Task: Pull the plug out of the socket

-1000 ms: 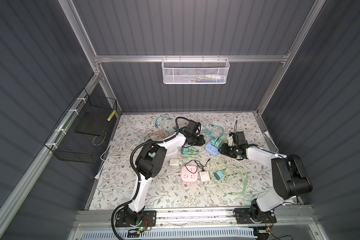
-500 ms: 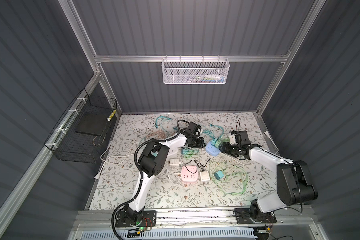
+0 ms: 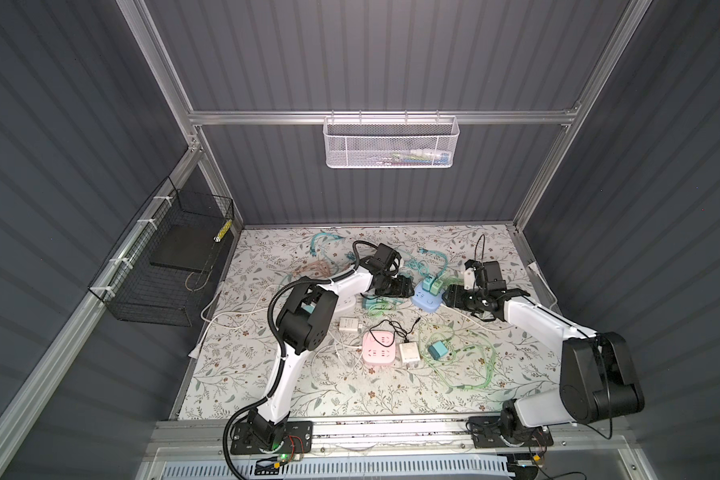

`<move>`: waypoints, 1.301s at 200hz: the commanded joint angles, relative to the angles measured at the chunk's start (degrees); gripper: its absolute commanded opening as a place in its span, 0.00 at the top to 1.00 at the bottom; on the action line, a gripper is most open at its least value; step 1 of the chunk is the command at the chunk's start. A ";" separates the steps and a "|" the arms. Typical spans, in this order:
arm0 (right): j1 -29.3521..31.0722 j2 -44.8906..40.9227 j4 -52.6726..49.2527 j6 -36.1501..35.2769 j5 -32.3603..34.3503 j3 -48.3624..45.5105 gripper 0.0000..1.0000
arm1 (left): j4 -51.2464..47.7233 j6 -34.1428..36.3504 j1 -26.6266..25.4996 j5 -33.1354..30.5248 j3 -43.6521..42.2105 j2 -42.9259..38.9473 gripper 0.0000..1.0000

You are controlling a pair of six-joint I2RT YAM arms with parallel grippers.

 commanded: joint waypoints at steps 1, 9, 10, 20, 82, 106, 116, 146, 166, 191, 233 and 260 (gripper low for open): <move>-0.27 -1.20 -1.32 -2.34 1.31 0.46 0.33 | -4.83 0.10 0.41 -4.79 0.59 -2.87 0.25; -0.27 -1.22 -1.42 -3.03 1.36 0.61 0.33 | -5.37 0.12 0.40 -5.59 0.36 -3.37 0.25; -0.27 -1.22 -1.39 -3.12 1.38 0.62 0.33 | -5.47 0.12 0.40 -5.69 0.34 -3.40 0.25; -0.27 -1.14 -1.43 -4.61 1.23 0.85 0.32 | -5.89 0.19 0.45 -6.44 0.16 -4.15 0.25; -0.27 -0.06 -4.02 -21.02 -0.10 4.66 0.28 | -6.81 2.17 -0.10 -5.19 3.24 -4.05 0.24; -0.27 1.64 -5.44 -26.67 0.44 6.42 0.27 | -7.66 2.65 -1.12 -5.27 5.50 -2.29 0.23; -0.27 2.54 -5.40 -28.60 0.20 6.85 0.27 | -7.86 2.67 -1.42 -5.20 6.32 -1.57 0.23; -0.27 5.24 -5.96 -33.80 -1.95 8.65 0.27 | -8.24 2.75 -2.53 -4.43 9.03 0.79 0.23; -0.27 6.86 -6.18 -36.40 -2.68 9.89 0.27 | -8.87 2.94 -3.19 -4.54 10.58 2.10 0.24; -0.18 8.63 -6.28 -38.71 -3.73 10.91 0.27 | -9.00 2.46 -3.42 -4.08 10.92 3.05 0.29; -0.18 11.84 -6.10 -41.21 -4.15 12.85 0.26 | -9.26 1.97 -3.87 -3.12 11.89 4.83 0.34; 0.25 13.74 -5.97 -42.52 -4.48 14.41 0.25 | -9.87 1.88 -3.88 -3.33 13.20 5.96 0.36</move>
